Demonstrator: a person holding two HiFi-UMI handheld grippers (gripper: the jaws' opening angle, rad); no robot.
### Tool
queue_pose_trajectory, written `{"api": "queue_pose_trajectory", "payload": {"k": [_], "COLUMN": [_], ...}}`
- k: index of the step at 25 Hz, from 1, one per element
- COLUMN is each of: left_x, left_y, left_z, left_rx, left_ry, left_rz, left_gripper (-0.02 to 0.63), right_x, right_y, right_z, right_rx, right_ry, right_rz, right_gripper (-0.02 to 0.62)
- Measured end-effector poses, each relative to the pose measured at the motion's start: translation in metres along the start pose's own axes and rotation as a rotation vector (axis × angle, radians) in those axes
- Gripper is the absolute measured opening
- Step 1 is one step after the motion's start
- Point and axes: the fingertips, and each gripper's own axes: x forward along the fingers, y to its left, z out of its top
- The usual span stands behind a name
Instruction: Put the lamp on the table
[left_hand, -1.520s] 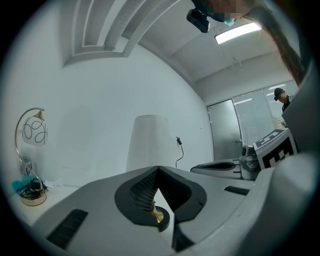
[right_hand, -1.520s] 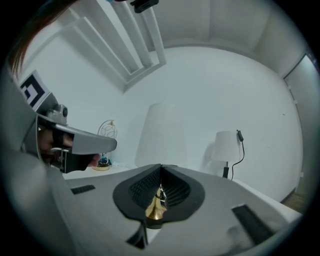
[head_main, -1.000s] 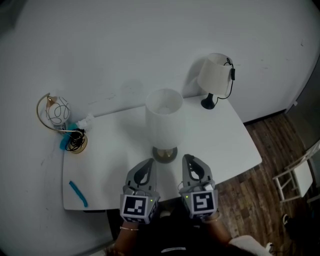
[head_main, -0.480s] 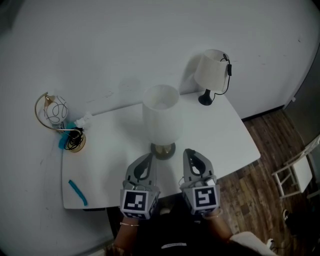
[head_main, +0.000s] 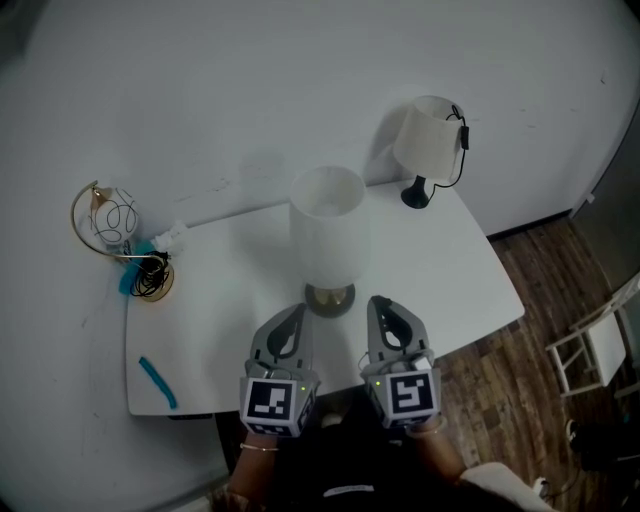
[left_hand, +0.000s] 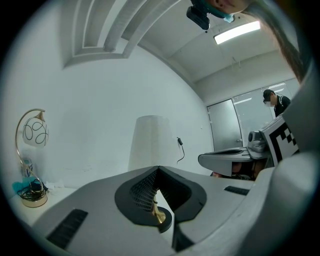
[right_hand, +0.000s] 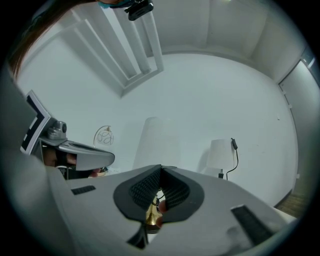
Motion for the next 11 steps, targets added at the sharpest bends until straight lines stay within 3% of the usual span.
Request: {"api": "queue_pose_trajectory", "payload": {"k": [11], "left_x": [0.002], "left_y": [0.012], "left_z": [-0.002], "left_rx": [-0.006], "left_ry": [-0.003], "left_rz": [0.017], "left_gripper": [-0.002], "right_x": [0.01], "right_y": [0.004], "right_z": [-0.002], "right_rx": [-0.012], "right_ry": [0.01], "right_rz": [0.004], "right_gripper": [-0.005]}}
